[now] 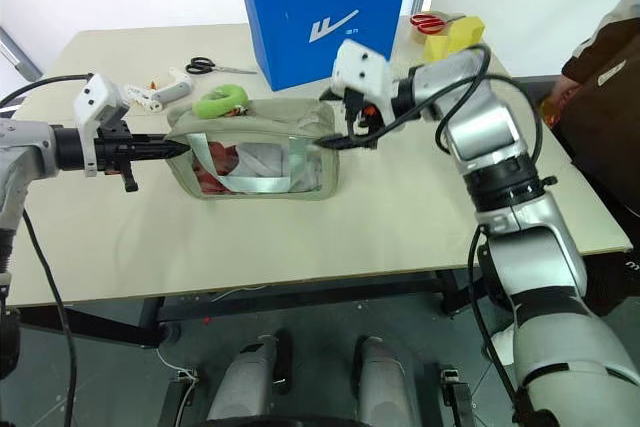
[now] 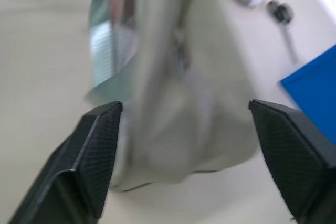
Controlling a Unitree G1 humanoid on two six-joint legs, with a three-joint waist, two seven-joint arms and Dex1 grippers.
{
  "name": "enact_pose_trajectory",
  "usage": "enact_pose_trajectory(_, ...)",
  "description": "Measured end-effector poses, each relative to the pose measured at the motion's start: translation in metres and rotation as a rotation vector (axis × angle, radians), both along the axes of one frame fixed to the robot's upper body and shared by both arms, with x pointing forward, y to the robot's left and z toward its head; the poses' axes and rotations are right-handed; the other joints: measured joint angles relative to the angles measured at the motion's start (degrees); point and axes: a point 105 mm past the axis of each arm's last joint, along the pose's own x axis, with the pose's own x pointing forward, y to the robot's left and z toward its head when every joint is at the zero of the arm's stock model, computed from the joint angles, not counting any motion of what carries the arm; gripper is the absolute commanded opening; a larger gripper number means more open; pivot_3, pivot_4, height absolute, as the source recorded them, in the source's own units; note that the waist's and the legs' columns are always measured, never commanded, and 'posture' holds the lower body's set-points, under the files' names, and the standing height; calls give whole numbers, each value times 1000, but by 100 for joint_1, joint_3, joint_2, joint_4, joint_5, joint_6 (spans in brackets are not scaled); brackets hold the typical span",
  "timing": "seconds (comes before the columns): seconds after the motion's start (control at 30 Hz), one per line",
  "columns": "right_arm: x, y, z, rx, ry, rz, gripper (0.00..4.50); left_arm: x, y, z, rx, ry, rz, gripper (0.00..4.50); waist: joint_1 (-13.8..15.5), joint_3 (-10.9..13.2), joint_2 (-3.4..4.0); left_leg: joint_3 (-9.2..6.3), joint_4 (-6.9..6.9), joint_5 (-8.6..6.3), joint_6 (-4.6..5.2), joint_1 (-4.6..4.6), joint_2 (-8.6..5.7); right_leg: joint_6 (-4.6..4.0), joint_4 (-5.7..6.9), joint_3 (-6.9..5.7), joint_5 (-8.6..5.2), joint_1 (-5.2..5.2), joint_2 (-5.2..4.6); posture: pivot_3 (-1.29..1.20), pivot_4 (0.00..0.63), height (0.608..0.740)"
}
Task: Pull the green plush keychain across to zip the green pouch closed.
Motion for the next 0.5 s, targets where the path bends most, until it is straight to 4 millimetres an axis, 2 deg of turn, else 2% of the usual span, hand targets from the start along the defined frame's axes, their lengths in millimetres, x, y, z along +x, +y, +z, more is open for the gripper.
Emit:
enact_pose_trajectory(0.03,-2,8,6,20,-13,20,3752,0,0,0,1,-1,-2,0,-5,0,0,0,-4,0,0,1,0,0,1,0,0,0,0,0,150,740)
enact_pose_trajectory(0.13,-8,47,20,120,-30,100,3752,-2,-1,0,4,-5,-7,0,-9,0,0,0,-5,0,0,3,2,1,5,1,0,1,3,0,150,740)
enact_pose_trajectory(0.23,-10,76,13,163,-2,146,3752,-4,-5,-2,1,-4,-23,0,29,0,-1,2,2,0,0,0,1,2,2,0,0,6,2,0,150,740)
enact_pose_trajectory(0.37,-8,96,0,167,33,171,3752,-5,-5,-2,1,-5,-22,0,25,-1,-2,3,9,0,0,-6,0,1,1,1,1,7,1,0,150,740)
enact_pose_trajectory(0.5,-4,101,-3,155,30,168,3752,-6,-4,-2,1,-10,-17,0,13,-1,-2,3,5,0,0,-3,0,2,3,0,1,5,2,0,150,740)
